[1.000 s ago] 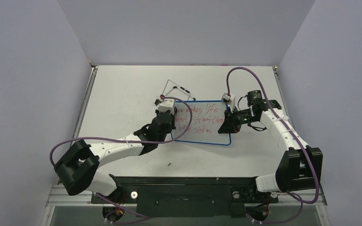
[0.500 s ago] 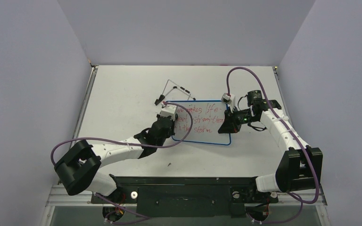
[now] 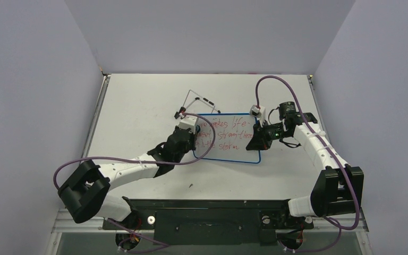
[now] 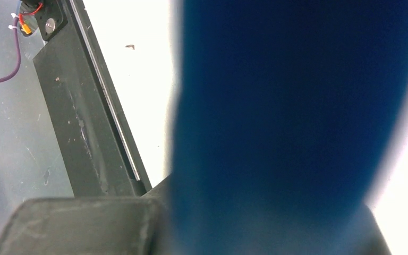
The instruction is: Erase the whiteboard
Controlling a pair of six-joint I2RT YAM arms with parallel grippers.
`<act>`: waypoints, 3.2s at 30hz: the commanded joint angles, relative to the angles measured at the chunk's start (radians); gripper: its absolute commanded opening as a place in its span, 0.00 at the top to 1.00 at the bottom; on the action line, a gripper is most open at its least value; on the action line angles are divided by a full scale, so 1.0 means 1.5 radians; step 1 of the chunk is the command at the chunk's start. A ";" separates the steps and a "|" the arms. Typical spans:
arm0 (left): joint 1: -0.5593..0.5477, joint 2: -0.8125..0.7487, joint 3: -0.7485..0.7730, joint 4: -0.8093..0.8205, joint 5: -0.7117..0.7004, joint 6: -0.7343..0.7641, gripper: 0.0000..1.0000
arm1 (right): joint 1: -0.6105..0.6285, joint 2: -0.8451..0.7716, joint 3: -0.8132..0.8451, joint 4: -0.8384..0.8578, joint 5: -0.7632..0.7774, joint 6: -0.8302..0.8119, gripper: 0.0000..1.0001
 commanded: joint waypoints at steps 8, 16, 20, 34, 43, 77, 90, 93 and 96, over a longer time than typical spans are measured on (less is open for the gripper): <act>-0.009 -0.027 -0.006 0.042 0.023 -0.001 1.00 | 0.008 -0.021 0.005 -0.022 -0.026 -0.038 1.00; 0.025 -0.015 0.056 0.018 0.036 0.016 1.00 | 0.005 -0.025 0.004 -0.021 -0.027 -0.038 1.00; 0.023 -0.021 0.038 0.035 0.074 0.019 1.00 | 0.004 -0.025 0.004 -0.022 -0.028 -0.038 1.00; 0.061 -0.089 -0.091 0.124 0.153 -0.044 1.00 | 0.005 -0.023 0.004 -0.022 -0.030 -0.038 1.00; 0.038 -0.027 0.017 0.085 0.097 -0.029 1.00 | 0.004 -0.026 0.003 -0.022 -0.030 -0.038 1.00; 0.060 -0.065 -0.035 0.020 -0.028 -0.099 1.00 | 0.003 -0.029 0.005 -0.029 -0.035 -0.046 1.00; 0.029 -0.097 -0.072 0.049 0.034 -0.072 1.00 | 0.002 -0.027 0.005 -0.032 -0.034 -0.048 1.00; 0.004 -0.077 -0.063 0.044 0.032 -0.068 1.00 | 0.002 -0.027 0.005 -0.031 -0.034 -0.049 1.00; -0.008 -0.042 -0.046 0.045 0.027 -0.068 1.00 | 0.003 -0.025 0.006 -0.031 -0.035 -0.049 1.00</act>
